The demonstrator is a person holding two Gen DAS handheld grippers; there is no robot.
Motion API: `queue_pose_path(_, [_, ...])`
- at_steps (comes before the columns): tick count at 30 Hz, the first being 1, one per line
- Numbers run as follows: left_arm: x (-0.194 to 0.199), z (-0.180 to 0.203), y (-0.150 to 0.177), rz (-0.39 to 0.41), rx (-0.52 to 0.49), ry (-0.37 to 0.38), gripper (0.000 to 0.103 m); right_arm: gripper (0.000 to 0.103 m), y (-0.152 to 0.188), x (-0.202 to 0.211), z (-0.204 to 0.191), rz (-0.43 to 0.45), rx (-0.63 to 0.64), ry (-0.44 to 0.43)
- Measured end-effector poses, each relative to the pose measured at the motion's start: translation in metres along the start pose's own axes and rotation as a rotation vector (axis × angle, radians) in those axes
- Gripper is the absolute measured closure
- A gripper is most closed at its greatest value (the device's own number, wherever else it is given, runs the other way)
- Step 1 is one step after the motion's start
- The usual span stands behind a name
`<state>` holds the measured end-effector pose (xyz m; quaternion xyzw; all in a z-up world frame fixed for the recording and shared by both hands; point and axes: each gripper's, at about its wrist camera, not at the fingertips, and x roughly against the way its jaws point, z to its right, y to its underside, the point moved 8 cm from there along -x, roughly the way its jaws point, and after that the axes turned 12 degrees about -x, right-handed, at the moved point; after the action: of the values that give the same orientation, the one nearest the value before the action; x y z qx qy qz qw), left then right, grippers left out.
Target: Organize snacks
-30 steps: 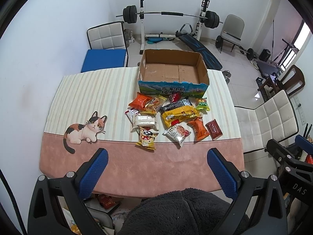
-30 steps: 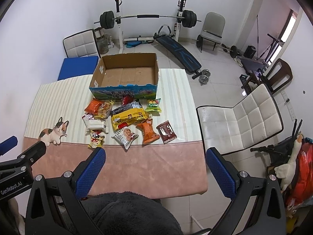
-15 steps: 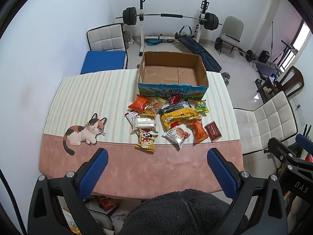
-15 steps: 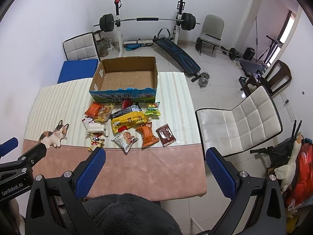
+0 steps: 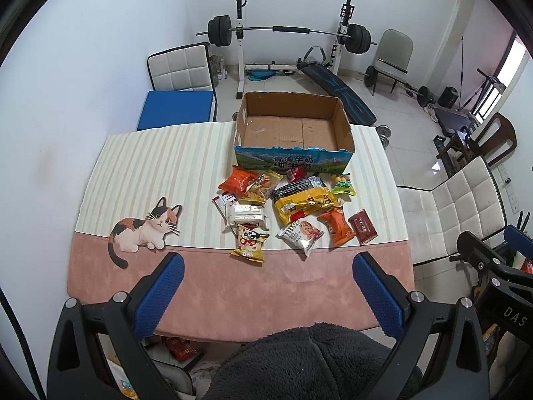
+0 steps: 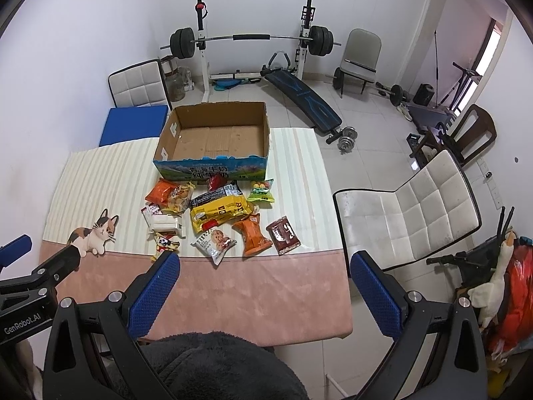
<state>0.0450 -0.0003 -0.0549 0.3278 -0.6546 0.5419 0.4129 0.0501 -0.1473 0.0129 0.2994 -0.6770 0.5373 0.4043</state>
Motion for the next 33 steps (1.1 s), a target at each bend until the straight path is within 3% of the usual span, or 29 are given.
queue_pose_path(22, [-0.012, -0.003, -0.005, 0.003, 0.006, 0.022, 0.0, 0.0, 0.0, -0.007, -0.004, -0.024, -0.009, -0.009])
queue_pose_path(26, [-0.041, -0.003, -0.013, 0.01, -0.006, 0.008, 0.0, 0.0, -0.004, -0.04, 0.0, -0.07, -0.055, -0.012])
queue_pose_path(30, [-0.096, 0.004, -0.026, -0.018, -0.137, -0.053, 0.0, 0.0, -0.005, -0.099, 0.017, -0.169, -0.107, -0.016])
queue_pose_path(33, [-0.149, 0.011, -0.037, -0.07, -0.234, -0.045, 0.0, 0.0, -0.001, -0.157, 0.03, -0.261, -0.136, -0.025])
